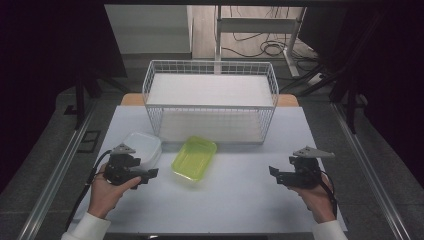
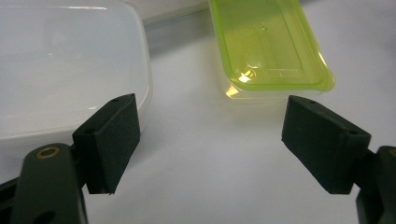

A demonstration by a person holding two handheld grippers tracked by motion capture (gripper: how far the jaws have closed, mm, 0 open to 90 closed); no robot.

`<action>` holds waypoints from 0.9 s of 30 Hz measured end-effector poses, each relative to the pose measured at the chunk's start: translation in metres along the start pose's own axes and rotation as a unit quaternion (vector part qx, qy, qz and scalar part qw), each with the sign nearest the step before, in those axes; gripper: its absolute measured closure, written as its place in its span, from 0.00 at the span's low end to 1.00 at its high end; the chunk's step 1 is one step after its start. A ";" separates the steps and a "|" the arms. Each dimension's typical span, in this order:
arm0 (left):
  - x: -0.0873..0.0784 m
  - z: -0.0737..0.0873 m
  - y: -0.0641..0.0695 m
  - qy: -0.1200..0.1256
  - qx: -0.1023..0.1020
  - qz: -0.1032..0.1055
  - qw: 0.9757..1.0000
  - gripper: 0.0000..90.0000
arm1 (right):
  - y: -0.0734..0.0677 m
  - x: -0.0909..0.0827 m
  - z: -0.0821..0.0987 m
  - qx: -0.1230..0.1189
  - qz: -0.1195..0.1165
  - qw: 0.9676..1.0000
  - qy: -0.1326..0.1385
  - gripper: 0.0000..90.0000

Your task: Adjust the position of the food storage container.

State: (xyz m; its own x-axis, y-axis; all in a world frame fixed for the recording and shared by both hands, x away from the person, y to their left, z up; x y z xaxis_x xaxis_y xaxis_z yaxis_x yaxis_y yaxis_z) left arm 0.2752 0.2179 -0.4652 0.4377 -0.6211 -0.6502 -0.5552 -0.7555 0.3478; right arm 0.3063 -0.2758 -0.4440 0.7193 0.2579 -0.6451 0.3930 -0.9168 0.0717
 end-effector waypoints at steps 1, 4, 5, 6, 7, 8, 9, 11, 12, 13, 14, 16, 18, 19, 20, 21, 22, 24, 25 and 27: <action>0.000 -0.001 0.000 0.000 -0.002 0.000 1.000 0.21 | 0.000 -0.001 0.000 0.001 -0.002 1.000 0.002 0.20; 0.000 -0.004 0.002 0.000 0.000 -0.005 1.000 0.21 | 0.003 -0.003 0.004 -0.001 -0.014 1.000 0.001 0.21; 0.000 -0.005 0.002 0.000 0.001 -0.006 1.000 0.21 | 0.004 -0.004 0.005 -0.002 -0.016 1.000 0.000 0.21; 0.000 -0.005 0.003 0.001 0.001 -0.007 1.000 0.21 | 0.006 -0.004 0.006 -0.003 -0.018 1.000 0.000 0.21; 0.000 -0.005 0.003 0.001 0.001 -0.008 1.000 0.21 | 0.007 -0.004 0.007 -0.004 -0.020 1.000 -0.001 0.22; 0.000 -0.005 0.004 -0.001 0.002 -0.009 1.000 0.21 | 0.009 -0.004 0.007 -0.002 -0.022 1.000 -0.002 0.22; 0.001 -0.004 0.004 -0.003 0.004 -0.013 1.000 0.21 | 0.010 -0.004 0.007 0.000 -0.024 1.000 -0.003 0.23; 0.001 -0.001 0.005 -0.008 0.009 -0.018 1.000 0.21 | 0.013 -0.002 0.006 0.006 -0.026 1.000 -0.003 0.23; 0.001 0.000 0.006 -0.009 0.009 -0.018 1.000 0.21 | 0.014 0.000 0.005 0.006 -0.028 1.000 -0.002 0.23; 0.000 0.000 0.006 -0.008 0.009 -0.020 1.000 0.21 | 0.014 0.002 0.004 0.007 -0.030 1.000 -0.003 0.23; -0.001 0.001 0.007 -0.006 0.009 -0.024 1.000 0.22 | 0.013 0.004 0.004 0.008 -0.031 0.999 -0.005 0.23; -0.004 0.001 0.007 -0.001 0.006 -0.026 1.000 0.23 | 0.011 0.008 0.004 0.006 -0.032 0.999 -0.005 0.23; -0.006 0.001 0.007 0.003 0.004 -0.024 1.000 0.23 | 0.010 0.009 0.003 0.005 -0.035 0.999 -0.005 0.23; -0.006 -0.001 0.006 0.006 0.003 -0.024 1.000 0.24 | 0.009 0.008 0.003 0.005 -0.035 0.999 -0.005 0.23; -0.006 -0.002 0.005 0.007 0.001 -0.025 1.000 0.24 | 0.009 0.007 0.003 0.002 -0.035 0.999 -0.004 0.23; -0.005 -0.003 0.005 0.008 0.001 -0.026 1.000 0.24 | 0.009 0.006 0.004 0.002 -0.035 0.999 -0.005 0.23; -0.003 -0.004 0.004 0.007 0.000 -0.025 1.000 0.25 | 0.009 0.005 0.005 0.004 -0.034 0.999 -0.006 0.23; -0.001 -0.005 0.004 0.004 0.000 -0.026 1.000 0.25 | 0.010 0.004 0.006 0.004 -0.034 0.999 -0.007 0.24; 0.000 -0.005 0.005 0.001 0.002 -0.027 1.000 0.26 | 0.011 0.003 0.010 0.007 -0.031 0.999 -0.014 0.24; 0.002 -0.007 0.008 -0.003 0.007 -0.030 1.000 0.29 | 0.011 0.003 0.012 0.007 -0.027 0.999 -0.016 0.24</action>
Point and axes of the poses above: each handheld gripper's, and its own axes: x roughly forward along the jaws, z roughly out of its underside, y roughly to its right, the point moved 1 cm from there along x, roughly forward along the jaws, and after that the axes turned 10 degrees about z, right-handed, at the moved point
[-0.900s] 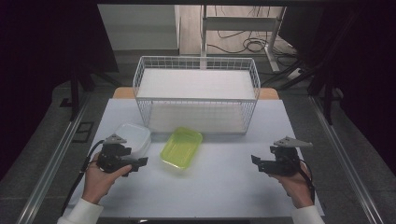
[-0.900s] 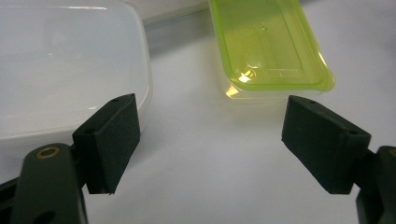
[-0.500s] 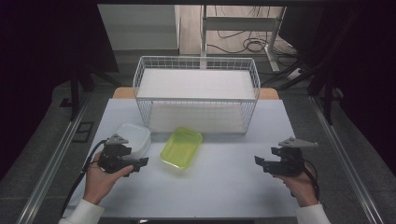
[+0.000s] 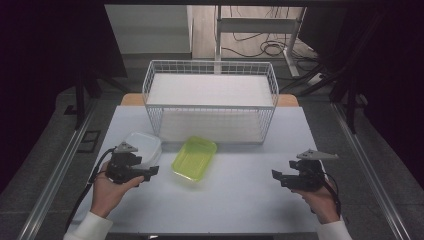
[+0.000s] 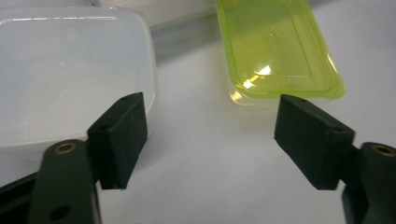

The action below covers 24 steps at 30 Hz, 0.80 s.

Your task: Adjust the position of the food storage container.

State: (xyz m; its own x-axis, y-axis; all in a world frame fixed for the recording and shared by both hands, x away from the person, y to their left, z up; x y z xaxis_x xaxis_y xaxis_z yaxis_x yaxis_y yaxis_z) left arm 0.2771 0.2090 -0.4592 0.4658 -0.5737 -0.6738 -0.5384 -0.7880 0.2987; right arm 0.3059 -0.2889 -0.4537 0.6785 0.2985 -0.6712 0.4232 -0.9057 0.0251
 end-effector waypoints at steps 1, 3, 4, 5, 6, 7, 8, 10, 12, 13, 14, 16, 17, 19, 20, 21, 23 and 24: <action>0.000 -0.001 0.002 0.003 0.001 0.002 1.000 0.31 | 0.000 0.000 0.000 0.000 0.001 1.000 0.000 0.24; -0.002 -0.003 0.006 0.005 0.010 0.004 1.000 0.34 | -0.001 -0.001 0.000 0.001 0.000 1.000 -0.001 0.24; -0.004 -0.004 0.009 0.008 0.013 0.003 1.000 0.36 | -0.001 -0.003 -0.001 0.002 0.000 1.000 0.001 0.24; -0.004 -0.004 0.009 0.008 0.013 0.003 1.000 0.38 | -0.001 -0.003 -0.001 0.002 0.000 1.000 0.001 0.24; -0.005 -0.008 0.011 0.012 0.007 0.001 1.000 0.39 | -0.003 -0.004 -0.003 0.008 -0.005 1.000 0.007 0.24; -0.006 -0.009 0.012 0.013 0.005 0.002 1.000 0.40 | -0.003 -0.004 -0.003 0.006 -0.007 1.000 0.008 0.24; -0.006 -0.009 0.012 0.013 0.005 0.002 1.000 0.41 | -0.003 -0.004 -0.003 0.006 -0.007 1.000 0.008 0.24; -0.006 -0.018 0.017 0.011 0.014 -0.004 1.000 0.43 | -0.005 -0.003 -0.004 0.003 -0.009 1.000 0.007 0.24; -0.004 -0.024 0.017 0.009 0.015 -0.006 1.000 0.43 | -0.005 -0.001 -0.005 0.003 -0.010 1.000 0.006 0.24; -0.002 -0.028 0.016 0.007 0.013 -0.008 1.000 0.43 | -0.005 0.000 -0.005 0.002 -0.011 1.000 0.005 0.24; 0.001 -0.031 0.016 0.005 0.011 -0.009 1.000 0.44 | -0.005 0.001 -0.005 0.002 -0.011 1.000 0.003 0.24; 0.008 -0.037 0.014 -0.002 0.008 -0.003 1.000 0.44 | -0.005 0.003 -0.005 -0.001 -0.012 1.000 0.000 0.24; 0.012 -0.041 0.014 -0.006 0.007 0.002 1.000 0.44 | -0.005 0.003 -0.004 -0.002 -0.012 1.000 -0.001 0.24; 0.019 -0.049 0.011 -0.012 0.003 0.008 1.000 0.44 | -0.005 0.005 -0.004 -0.004 -0.010 1.000 -0.004 0.24; 0.023 -0.053 0.009 -0.015 0.001 0.006 1.000 0.44 | -0.005 0.006 -0.003 -0.004 -0.010 1.000 -0.006 0.24; 0.028 -0.059 0.007 -0.018 -0.003 0.006 1.000 0.44 | -0.005 0.007 -0.003 -0.005 -0.010 1.000 -0.008 0.24; 0.035 -0.066 0.004 -0.020 -0.012 0.014 1.000 0.44 | -0.004 0.008 -0.002 -0.004 -0.008 1.000 -0.012 0.24; 0.039 -0.070 0.002 -0.025 -0.015 0.015 0.999 0.45 | -0.004 0.009 -0.002 -0.004 -0.007 1.000 -0.012 0.24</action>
Point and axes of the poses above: each handheld gripper's, and its own axes: x roughly forward along the jaws, z roughly out of its underside, y roughly to its right, the point moved 1 cm from there along x, roughly forward along the jaws, and after that the axes turned 10 degrees about z, right-handed, at the moved point
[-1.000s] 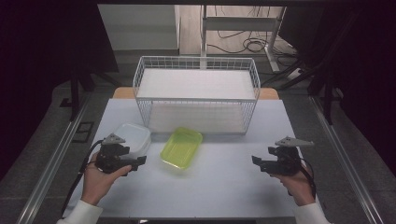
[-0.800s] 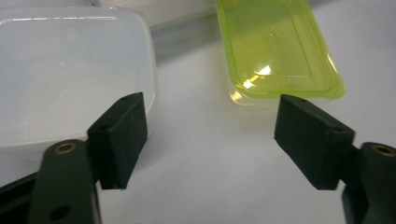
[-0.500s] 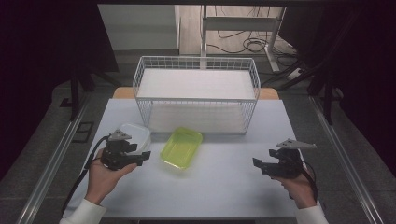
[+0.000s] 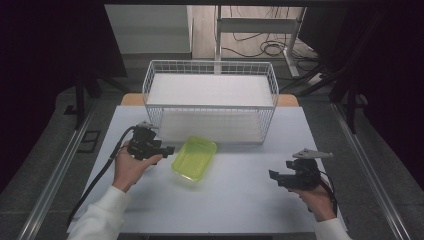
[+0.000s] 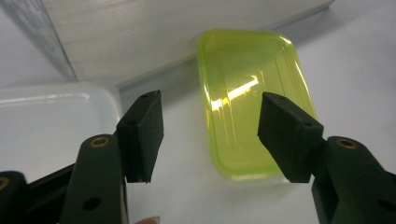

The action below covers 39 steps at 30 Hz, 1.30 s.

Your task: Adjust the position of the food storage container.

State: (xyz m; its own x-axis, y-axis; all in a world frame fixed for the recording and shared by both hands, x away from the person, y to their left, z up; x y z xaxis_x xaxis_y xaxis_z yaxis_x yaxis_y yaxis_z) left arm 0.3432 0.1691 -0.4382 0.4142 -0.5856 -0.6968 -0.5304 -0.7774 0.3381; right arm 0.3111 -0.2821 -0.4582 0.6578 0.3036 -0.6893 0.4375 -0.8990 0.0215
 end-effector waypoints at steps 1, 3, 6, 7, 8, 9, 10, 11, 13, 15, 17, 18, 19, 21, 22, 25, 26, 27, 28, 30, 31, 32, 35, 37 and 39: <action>0.004 -0.004 -0.002 -0.005 0.001 0.000 1.000 0.45 | 0.000 0.000 0.000 0.001 0.001 1.000 0.000 0.24; 0.010 -0.009 -0.006 -0.010 -0.003 0.002 1.000 0.48 | 0.001 0.001 0.000 0.002 0.002 1.000 0.000 0.24; 0.017 -0.014 -0.010 0.000 -0.020 0.015 1.000 0.53 | 0.001 0.000 0.001 0.002 0.004 1.000 -0.001 0.24; 0.021 -0.017 -0.012 -0.001 -0.022 0.010 1.000 0.55 | 0.002 -0.001 0.001 0.001 0.006 1.000 -0.001 0.24; 0.022 -0.018 -0.013 -0.002 -0.022 0.007 1.000 0.57 | 0.003 -0.001 0.002 0.004 0.007 1.000 0.000 0.24; 0.024 -0.020 -0.014 -0.003 -0.023 0.008 1.000 0.60 | 0.003 -0.001 0.002 0.005 0.009 1.000 -0.001 0.24; 0.027 -0.021 -0.015 -0.003 -0.023 0.008 1.000 0.63 | 0.004 -0.001 0.002 0.005 0.009 1.000 -0.002 0.24; 0.028 -0.023 -0.015 -0.004 -0.022 0.008 1.000 0.66 | 0.004 0.000 0.002 0.005 0.011 1.000 -0.002 0.24; 0.033 -0.026 -0.017 -0.005 -0.021 0.007 1.000 0.72 | 0.003 0.000 0.002 0.003 0.012 1.000 -0.004 0.24; 0.039 -0.028 -0.019 -0.006 -0.017 0.011 1.000 0.79 | 0.003 0.000 0.001 0.000 0.015 1.000 -0.003 0.24; 0.046 -0.028 -0.021 -0.012 -0.020 0.006 1.000 0.85 | 0.004 0.000 0.001 0.000 0.016 1.000 -0.004 0.24; 0.049 -0.028 -0.023 -0.018 -0.016 0.001 1.000 0.88 | 0.004 0.001 0.002 0.000 0.017 1.000 -0.004 0.24; 0.052 -0.027 -0.024 -0.021 -0.015 0.001 1.000 0.90 | 0.004 0.001 0.002 -0.002 0.019 1.000 -0.005 0.24; 0.058 -0.026 -0.026 -0.026 -0.010 -0.009 1.000 0.95 | 0.003 0.001 0.002 -0.003 0.020 1.000 -0.005 0.24; 0.060 -0.026 -0.027 -0.028 -0.006 -0.011 1.000 0.96 | 0.003 0.001 0.002 -0.004 0.021 1.000 -0.006 0.24; 0.066 -0.025 -0.026 -0.034 -0.007 -0.006 0.999 0.99 | 0.003 0.002 0.002 -0.006 0.023 1.000 -0.007 0.24; 0.067 -0.026 -0.026 -0.038 -0.003 -0.004 0.999 0.99 | 0.004 0.002 0.003 -0.007 0.025 1.000 -0.008 0.24; 0.069 -0.026 -0.026 -0.039 -0.006 -0.006 0.999 0.99 | 0.004 0.002 0.003 -0.008 0.026 1.000 -0.009 0.24; 0.071 -0.026 -0.026 -0.041 -0.009 -0.003 0.999 0.99 | 0.004 0.003 0.003 -0.008 0.026 1.000 -0.009 0.24; 0.074 -0.026 -0.027 -0.047 -0.005 -0.007 0.999 0.99 | 0.005 0.004 0.003 -0.009 0.027 1.000 -0.010 0.25; 0.076 -0.027 -0.027 -0.049 -0.002 -0.010 0.999 0.99 | 0.005 0.004 0.003 -0.010 0.027 1.000 -0.011 0.25; 0.077 -0.027 -0.027 -0.052 0.001 -0.008 0.999 0.99 | 0.005 0.004 0.003 -0.010 0.027 1.000 -0.011 0.25; 0.083 -0.028 -0.026 -0.049 -0.001 -0.013 0.999 0.99 | 0.005 0.005 0.003 -0.011 0.027 0.999 -0.012 0.25; 0.087 -0.028 -0.026 -0.054 -0.006 -0.017 0.998 0.99 | 0.005 0.005 0.003 -0.012 0.028 0.999 -0.013 0.25; 0.091 -0.028 -0.026 -0.058 -0.009 -0.017 0.998 0.99 | 0.005 0.006 0.004 -0.013 0.029 0.999 -0.013 0.25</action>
Point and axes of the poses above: each handheld gripper's, and its own axes: x roughly forward along the jaws, z roughly out of its underside, y roughly to its right, the point moved 1 cm from there along x, roughly forward along the jaws, and after that the axes turned 10 degrees about z, right-handed, at the moved point
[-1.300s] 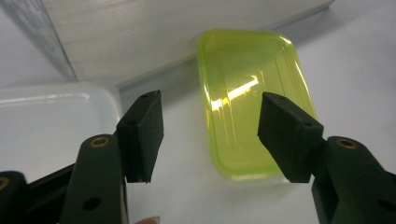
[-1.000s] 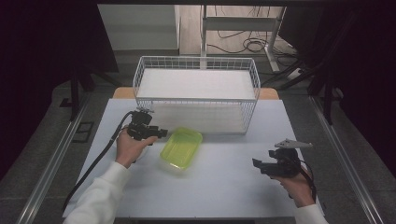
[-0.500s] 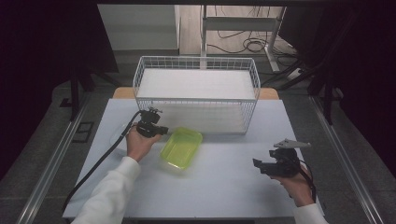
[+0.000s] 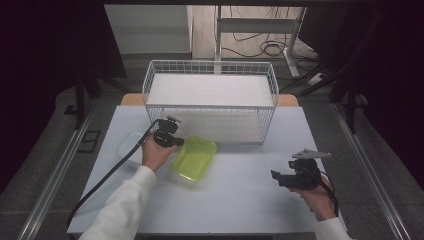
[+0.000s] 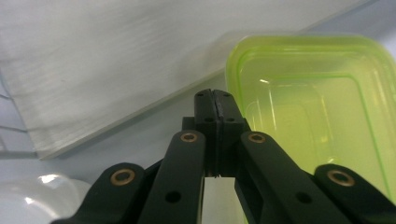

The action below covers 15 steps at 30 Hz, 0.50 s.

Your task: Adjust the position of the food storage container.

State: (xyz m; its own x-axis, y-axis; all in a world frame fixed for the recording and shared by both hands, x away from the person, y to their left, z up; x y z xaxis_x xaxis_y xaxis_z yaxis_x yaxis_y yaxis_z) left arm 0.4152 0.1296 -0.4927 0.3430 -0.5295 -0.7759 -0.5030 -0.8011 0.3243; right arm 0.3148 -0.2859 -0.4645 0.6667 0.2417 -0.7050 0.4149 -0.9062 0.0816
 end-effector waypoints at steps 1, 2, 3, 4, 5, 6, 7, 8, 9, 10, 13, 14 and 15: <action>0.002 0.000 0.000 -0.004 0.003 0.000 1.000 0.99 | 0.000 0.000 0.000 0.000 0.000 1.000 0.000 0.25; 0.004 0.000 0.000 -0.004 0.002 0.001 1.000 0.99 | 0.000 0.000 0.000 -0.001 0.001 1.000 0.000 0.25; 0.005 -0.001 -0.001 -0.010 0.007 0.002 1.000 0.99 | 0.000 0.000 0.000 0.000 0.002 1.000 0.000 0.25; 0.006 -0.001 0.000 -0.006 0.004 0.001 1.000 0.99 | 0.001 0.000 0.000 0.000 0.002 1.000 0.000 0.25; 0.007 -0.001 0.000 -0.006 0.005 0.003 1.000 0.99 | 0.001 0.000 0.001 0.000 0.002 1.000 0.000 0.25; 0.008 -0.001 0.000 -0.007 0.004 0.004 1.000 0.99 | 0.001 0.001 0.001 0.000 0.003 1.000 -0.001 0.25; 0.009 -0.001 0.001 -0.008 0.002 0.007 1.000 1.00 | 0.001 0.001 0.001 0.000 0.003 1.000 -0.001 0.25; 0.010 0.000 0.002 -0.005 0.001 0.009 1.000 1.00 | 0.001 0.001 0.001 0.000 0.003 1.000 -0.002 0.25; 0.011 0.000 0.003 -0.004 0.002 0.010 1.000 1.00 | 0.001 0.001 0.001 0.000 0.003 1.000 -0.002 0.25; 0.011 0.000 0.004 -0.005 0.002 0.014 1.000 1.00 | 0.001 0.001 0.001 0.000 0.003 1.000 -0.002 0.25; 0.013 0.001 0.009 -0.005 0.006 0.022 1.000 1.00 | 0.001 0.002 0.001 -0.002 0.004 1.000 -0.002 0.25; 0.013 0.002 0.011 -0.006 0.008 0.026 1.000 1.00 | 0.001 0.002 0.001 -0.003 0.004 1.000 -0.003 0.25; 0.014 0.002 0.015 -0.009 0.007 0.028 1.000 1.00 | 0.000 0.002 0.000 -0.004 0.004 1.000 -0.002 0.25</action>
State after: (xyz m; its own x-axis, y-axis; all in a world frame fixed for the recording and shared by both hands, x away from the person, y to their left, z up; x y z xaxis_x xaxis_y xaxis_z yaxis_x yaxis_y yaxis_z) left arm 0.4109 0.1111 -0.5000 0.3003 -0.5674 -0.7667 -0.5323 -0.7667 0.3589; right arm 0.3158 -0.2860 -0.4659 0.6672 0.2331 -0.7075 0.4145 -0.9053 0.0926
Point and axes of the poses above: each handheld gripper's, and its own axes: x roughly forward along the jaws, z roughly out of its underside, y roughly to its right, the point moved 1 cm from there along x, roughly forward along the jaws, and after that the axes turned 10 degrees about z, right-handed, at the moved point
